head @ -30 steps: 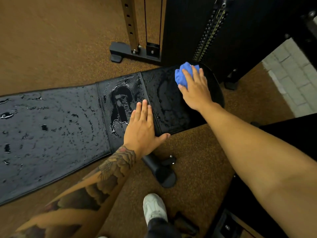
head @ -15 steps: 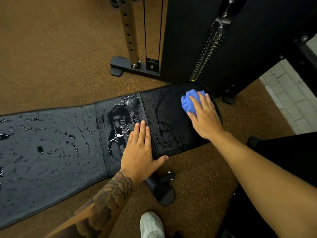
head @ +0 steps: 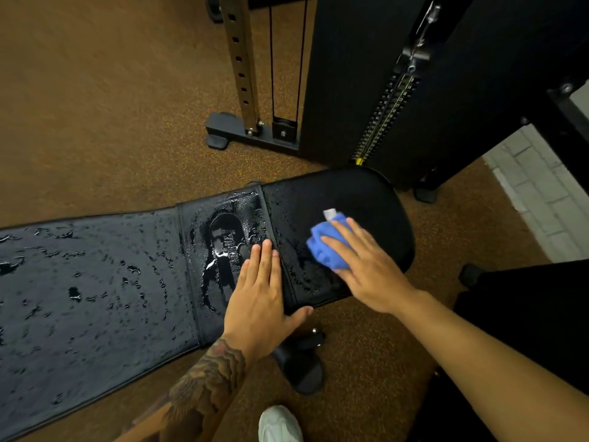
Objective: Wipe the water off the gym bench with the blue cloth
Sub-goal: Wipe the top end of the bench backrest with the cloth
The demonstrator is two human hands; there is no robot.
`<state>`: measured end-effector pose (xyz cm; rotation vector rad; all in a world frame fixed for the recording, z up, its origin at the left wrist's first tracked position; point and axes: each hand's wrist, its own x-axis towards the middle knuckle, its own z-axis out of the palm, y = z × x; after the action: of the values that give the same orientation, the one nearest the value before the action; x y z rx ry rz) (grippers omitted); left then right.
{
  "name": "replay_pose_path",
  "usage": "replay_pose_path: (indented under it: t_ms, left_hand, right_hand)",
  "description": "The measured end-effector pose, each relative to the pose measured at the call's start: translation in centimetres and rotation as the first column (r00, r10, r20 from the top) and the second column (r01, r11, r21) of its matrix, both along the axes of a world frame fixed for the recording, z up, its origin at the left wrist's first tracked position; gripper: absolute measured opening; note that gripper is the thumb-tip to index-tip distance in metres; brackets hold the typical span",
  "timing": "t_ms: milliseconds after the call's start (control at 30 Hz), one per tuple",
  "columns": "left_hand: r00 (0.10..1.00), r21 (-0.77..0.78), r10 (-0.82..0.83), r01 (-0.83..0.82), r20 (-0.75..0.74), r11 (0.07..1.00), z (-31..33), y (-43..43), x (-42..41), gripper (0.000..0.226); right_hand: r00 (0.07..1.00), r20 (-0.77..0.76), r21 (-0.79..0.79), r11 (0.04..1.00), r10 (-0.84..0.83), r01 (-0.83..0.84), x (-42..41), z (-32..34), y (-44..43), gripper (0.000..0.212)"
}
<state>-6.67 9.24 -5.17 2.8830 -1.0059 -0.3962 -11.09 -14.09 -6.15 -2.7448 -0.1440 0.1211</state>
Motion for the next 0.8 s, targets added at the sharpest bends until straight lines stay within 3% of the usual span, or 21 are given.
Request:
replay_pose_path:
  t_ms: [133,233,300,433,533,667,800]
  left_hand:
    - [1.000,0.000,0.005,-0.005,-0.007,1.000,0.1,0.0,-0.1,0.109]
    - [1.000,0.004,0.016,-0.016,-0.001,1.000,0.0,0.0,-0.2,0.110]
    - [1.000,0.003,0.012,-0.012,0.001,1.000,0.0,-0.1,-0.2,0.110]
    - [1.000,0.001,0.015,-0.015,-0.001,1.000,-0.1,-0.2,0.0,0.110]
    - [1.000,0.001,0.022,-0.022,-0.003,1.000,-0.2,-0.1,-0.1,0.111]
    - [1.000,-0.004,0.019,-0.019,0.014,1.000,-0.1,-0.1,-0.2,0.111]
    - [1.000,-0.001,0.029,-0.029,-0.004,1.000,0.0,-0.1,-0.2,0.111]
  right_hand:
    - [0.950,0.007,-0.091,0.946,-0.311,0.310,2.0,-0.6,-3.3,0.061]
    - [0.905,0.033,-0.093,0.900,-0.424,0.425,6.3,-0.7,-1.9,0.060]
    - [0.922,0.009,-0.069,0.920,-0.386,0.386,6.8,-0.8,0.5,0.060]
    - [0.998,0.020,-0.010,0.998,-0.056,0.056,-0.3,-0.1,4.0,0.061]
    - [0.999,-0.022,0.004,0.999,-0.032,0.032,-5.8,-0.1,1.7,0.067]
    - [0.968,-0.072,-0.008,0.971,-0.240,0.240,-6.2,-0.2,-2.9,0.068]
    - [0.869,-0.017,-0.013,0.869,-0.495,0.494,-1.1,-0.5,-4.4,0.057]
